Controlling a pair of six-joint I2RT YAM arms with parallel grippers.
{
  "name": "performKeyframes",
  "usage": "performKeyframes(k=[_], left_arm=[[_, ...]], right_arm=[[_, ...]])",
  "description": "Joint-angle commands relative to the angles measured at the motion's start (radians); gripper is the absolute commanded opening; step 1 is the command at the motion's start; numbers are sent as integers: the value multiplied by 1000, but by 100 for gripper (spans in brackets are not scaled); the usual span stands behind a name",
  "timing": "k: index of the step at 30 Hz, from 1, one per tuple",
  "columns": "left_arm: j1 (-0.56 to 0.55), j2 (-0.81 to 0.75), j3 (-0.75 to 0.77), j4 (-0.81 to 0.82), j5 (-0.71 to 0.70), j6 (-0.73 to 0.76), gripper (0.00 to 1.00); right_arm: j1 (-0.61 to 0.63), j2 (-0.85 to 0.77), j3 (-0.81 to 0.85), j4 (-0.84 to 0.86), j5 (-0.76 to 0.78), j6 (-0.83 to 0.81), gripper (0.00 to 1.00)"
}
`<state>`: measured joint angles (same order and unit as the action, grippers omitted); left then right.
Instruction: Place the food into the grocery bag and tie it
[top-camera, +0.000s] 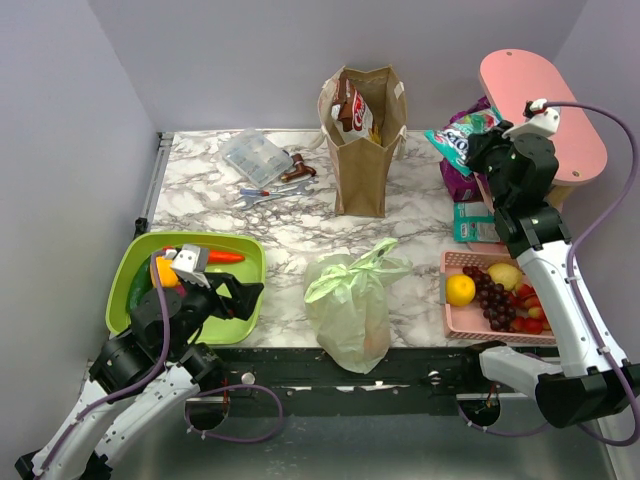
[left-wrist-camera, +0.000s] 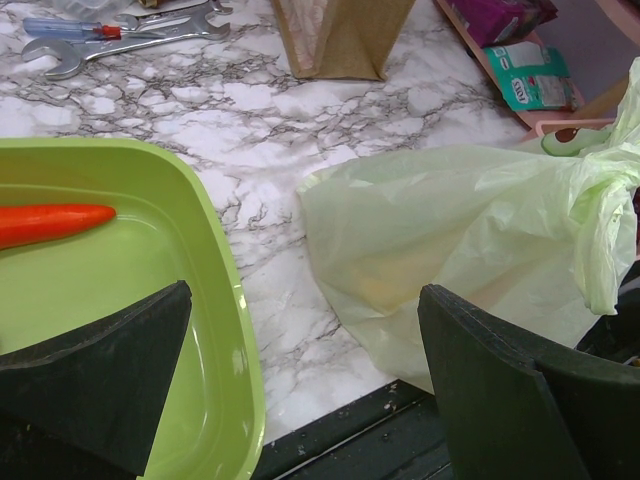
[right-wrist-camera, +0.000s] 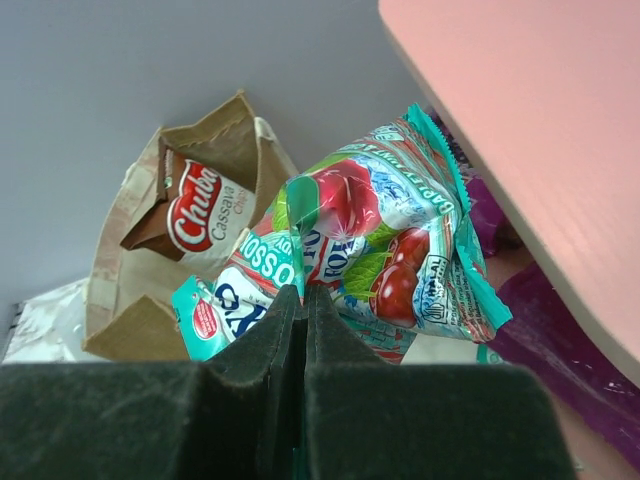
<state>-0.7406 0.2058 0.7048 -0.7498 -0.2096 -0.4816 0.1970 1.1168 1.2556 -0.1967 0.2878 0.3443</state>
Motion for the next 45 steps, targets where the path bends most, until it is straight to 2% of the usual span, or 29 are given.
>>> performKeyframes(k=[1,16,27,33,39,45], left_arm=[[4,9,-2,6,-16,3,99],[4,9,-2,6,-16,3,99],[4,4,-1,6,-19,4,98],[4,4,-1,6,-19,5,99],[4,4,-1,6,-20,5,98],[4,-3,0,6,-22,5,98]], right_arm=[[2,-6,18,55,-109,43,1],[2,80,25,255,-378,285,1],[4,292,113,452,-514,518,1],[26,428,264,395,-470,642,1],[53,556,328,510,-472,849,1],[58,679,403,537,-433,1004,1]])
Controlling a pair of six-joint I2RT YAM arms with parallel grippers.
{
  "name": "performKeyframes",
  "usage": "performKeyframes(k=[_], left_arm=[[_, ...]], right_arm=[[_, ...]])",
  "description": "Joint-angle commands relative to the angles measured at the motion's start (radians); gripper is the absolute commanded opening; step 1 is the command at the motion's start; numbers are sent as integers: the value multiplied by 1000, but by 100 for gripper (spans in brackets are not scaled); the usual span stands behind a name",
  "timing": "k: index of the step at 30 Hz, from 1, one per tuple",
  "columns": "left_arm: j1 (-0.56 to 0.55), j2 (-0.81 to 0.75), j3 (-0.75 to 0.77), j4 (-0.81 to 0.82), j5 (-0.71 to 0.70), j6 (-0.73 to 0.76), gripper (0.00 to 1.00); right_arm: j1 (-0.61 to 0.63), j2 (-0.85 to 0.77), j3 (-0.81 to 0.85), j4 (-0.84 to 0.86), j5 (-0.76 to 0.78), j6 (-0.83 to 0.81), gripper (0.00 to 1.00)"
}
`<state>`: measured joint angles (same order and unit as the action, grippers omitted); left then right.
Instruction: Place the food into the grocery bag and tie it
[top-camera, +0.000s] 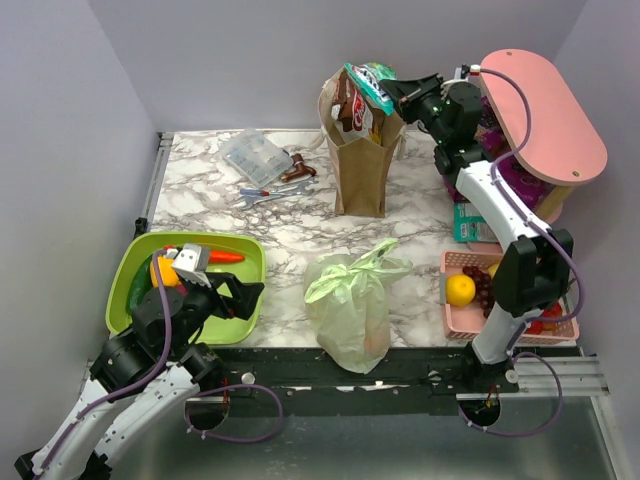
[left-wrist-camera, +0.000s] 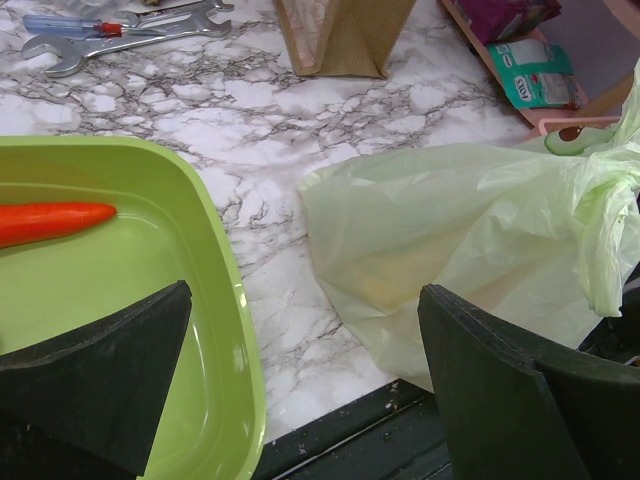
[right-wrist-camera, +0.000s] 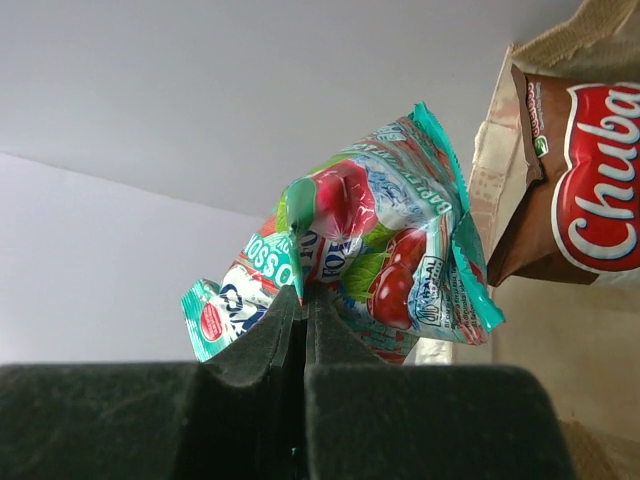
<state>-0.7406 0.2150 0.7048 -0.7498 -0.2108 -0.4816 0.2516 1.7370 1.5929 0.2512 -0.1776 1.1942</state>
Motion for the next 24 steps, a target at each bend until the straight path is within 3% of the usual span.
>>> performKeyframes(k=[1,9,24], left_arm=[[4,-13,-1,6,-21,5,98],[4,-17,-1,6,-21,5,99],[5,-17,-2,6,-25,5,98]], right_arm=[[3,72,75,94,46,169,1],[2,203,143,160,101,371,1],[3,460,436,65,171,330,1]])
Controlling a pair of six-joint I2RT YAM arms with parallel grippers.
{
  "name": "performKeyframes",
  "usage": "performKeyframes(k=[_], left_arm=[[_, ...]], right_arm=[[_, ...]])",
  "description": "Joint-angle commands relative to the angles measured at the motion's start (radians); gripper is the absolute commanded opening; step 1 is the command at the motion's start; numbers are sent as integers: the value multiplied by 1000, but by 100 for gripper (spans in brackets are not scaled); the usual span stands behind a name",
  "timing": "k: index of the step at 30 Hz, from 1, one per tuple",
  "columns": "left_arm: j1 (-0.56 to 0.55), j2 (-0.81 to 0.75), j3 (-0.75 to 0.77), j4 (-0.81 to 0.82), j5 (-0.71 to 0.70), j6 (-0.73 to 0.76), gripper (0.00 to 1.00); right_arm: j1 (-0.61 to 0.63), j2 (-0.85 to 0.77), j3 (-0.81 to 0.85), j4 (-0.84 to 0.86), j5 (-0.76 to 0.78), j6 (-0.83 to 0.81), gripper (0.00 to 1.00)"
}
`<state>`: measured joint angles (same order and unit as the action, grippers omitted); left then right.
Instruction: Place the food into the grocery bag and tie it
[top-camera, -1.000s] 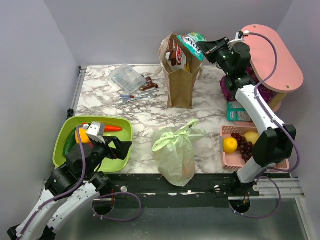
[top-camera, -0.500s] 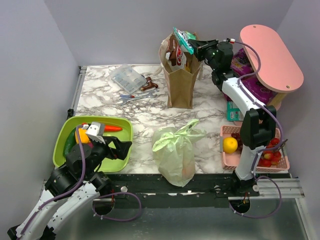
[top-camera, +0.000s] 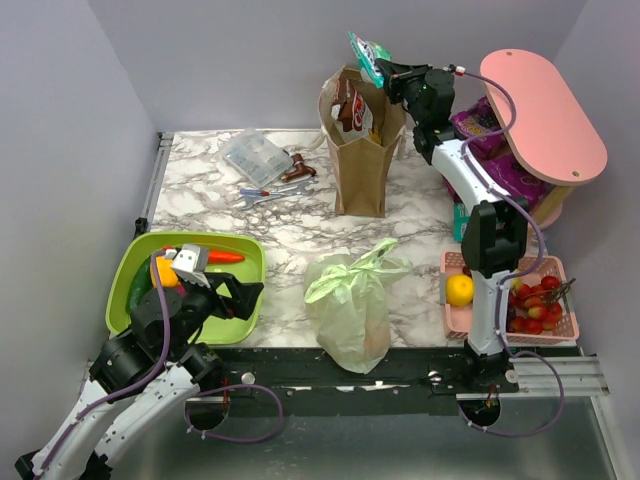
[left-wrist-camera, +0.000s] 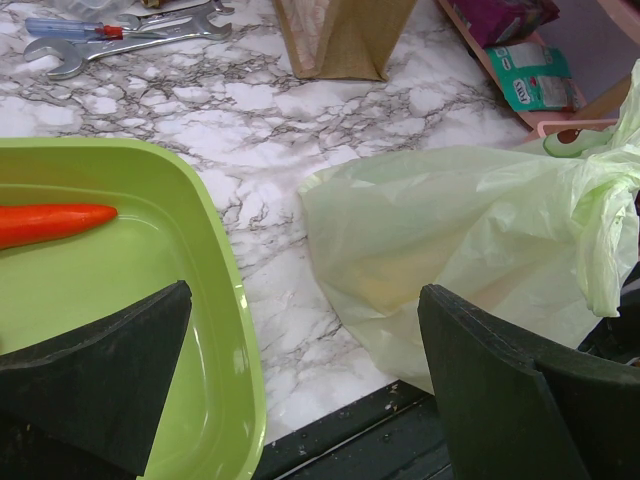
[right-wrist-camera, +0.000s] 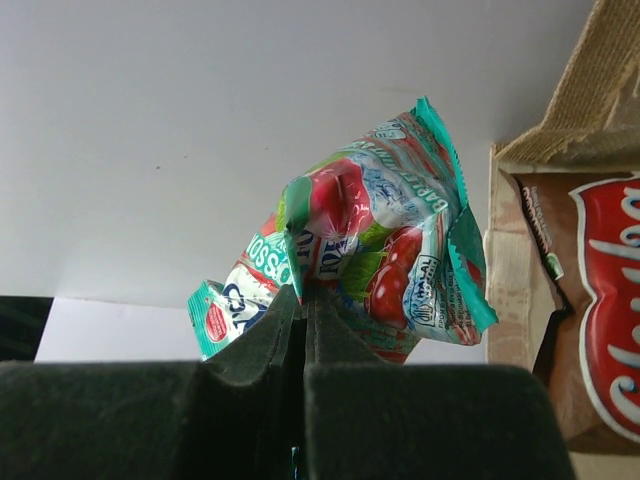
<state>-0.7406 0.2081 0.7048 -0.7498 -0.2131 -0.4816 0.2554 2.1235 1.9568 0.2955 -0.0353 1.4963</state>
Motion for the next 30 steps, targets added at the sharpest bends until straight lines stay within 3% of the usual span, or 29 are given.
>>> performKeyframes(k=[1,3,4,6,8,9,21,30], left_arm=[[4,-11,-2,6,-23,5,99],[4,-10,-2,6,-25,5,99],[4,-12,-2,6,-25,5,99],[5,-11,-2,6,-24,5,99],[5,-11,-2,6,-25,5,99],[6,-11,-2,6,-25,5,99],[6,-6,-2,6,-23,5,99],[6,-2,-2,6,-22,5,98]], right_arm=[[-1,90,88,21,23,30,1],[-1,118,111,22,21,29,4],[-1,127,117,23,21,27,11],[-2,142,118,40,21,24,45],[-2,152,116,57,7,17,95],[-3,154,117,58,2,10,100],[-3,100,83,82,-35,-55,100],[-2,-48,-32,68,-140,-205,100]])
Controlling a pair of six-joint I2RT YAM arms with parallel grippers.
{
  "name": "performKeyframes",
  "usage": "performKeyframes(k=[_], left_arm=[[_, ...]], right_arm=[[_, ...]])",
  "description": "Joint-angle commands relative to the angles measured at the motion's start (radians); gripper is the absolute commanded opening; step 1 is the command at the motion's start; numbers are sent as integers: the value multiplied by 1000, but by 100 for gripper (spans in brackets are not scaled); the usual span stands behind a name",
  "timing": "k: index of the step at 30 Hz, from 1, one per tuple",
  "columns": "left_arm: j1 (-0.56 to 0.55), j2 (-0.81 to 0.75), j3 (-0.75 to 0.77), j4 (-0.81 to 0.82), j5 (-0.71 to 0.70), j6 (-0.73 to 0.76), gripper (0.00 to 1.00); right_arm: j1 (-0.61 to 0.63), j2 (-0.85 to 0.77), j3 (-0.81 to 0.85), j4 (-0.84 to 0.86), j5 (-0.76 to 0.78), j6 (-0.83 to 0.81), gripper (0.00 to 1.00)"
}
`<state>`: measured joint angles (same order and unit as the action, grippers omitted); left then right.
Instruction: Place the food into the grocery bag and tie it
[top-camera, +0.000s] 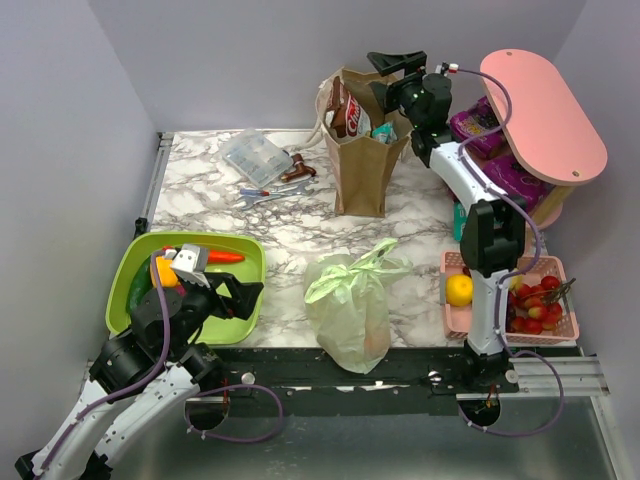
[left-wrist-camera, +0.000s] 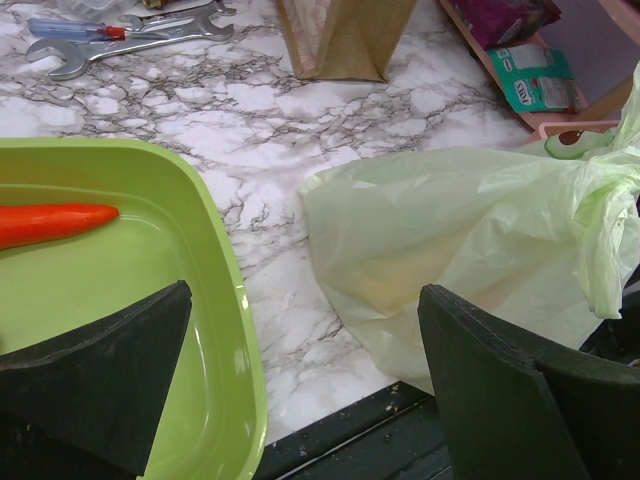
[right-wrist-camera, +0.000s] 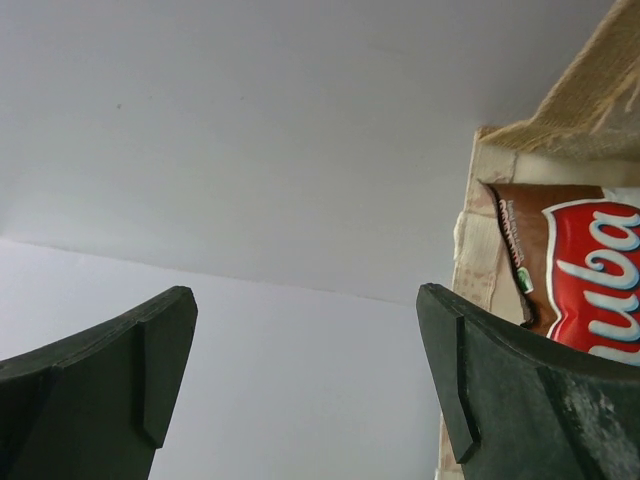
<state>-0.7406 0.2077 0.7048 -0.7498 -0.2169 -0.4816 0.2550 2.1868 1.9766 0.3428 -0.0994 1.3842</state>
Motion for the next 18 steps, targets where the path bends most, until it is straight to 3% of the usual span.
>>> performKeyframes(k=[1,13,18], left_arm=[[5,0,-2,6,-15,5,99],[6,38,65,-2,63,15,99],[4,125,185,-17,105,62,99]], right_arm=[[-2,-132,-68,13,-92,-121,100],[22,-510,-386,-178,-173,-539,100],[26,-647,-473,-272,-178,-668,100]])
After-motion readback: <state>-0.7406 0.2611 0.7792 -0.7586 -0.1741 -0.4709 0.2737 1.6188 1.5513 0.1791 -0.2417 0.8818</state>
